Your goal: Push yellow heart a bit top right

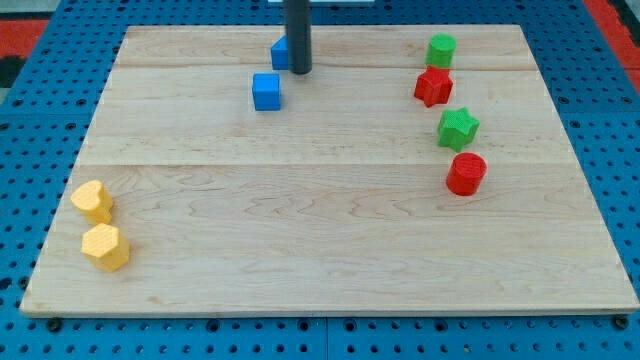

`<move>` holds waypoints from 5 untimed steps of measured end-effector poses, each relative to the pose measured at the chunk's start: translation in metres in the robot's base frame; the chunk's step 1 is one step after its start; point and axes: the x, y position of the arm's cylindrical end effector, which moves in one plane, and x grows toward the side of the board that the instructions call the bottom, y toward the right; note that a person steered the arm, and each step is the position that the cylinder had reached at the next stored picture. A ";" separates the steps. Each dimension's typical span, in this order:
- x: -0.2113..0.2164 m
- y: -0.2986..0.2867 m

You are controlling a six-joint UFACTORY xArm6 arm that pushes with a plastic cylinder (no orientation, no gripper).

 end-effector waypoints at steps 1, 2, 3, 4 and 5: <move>-0.026 0.017; -0.021 -0.026; -0.016 -0.021; 0.051 0.007; 0.143 -0.002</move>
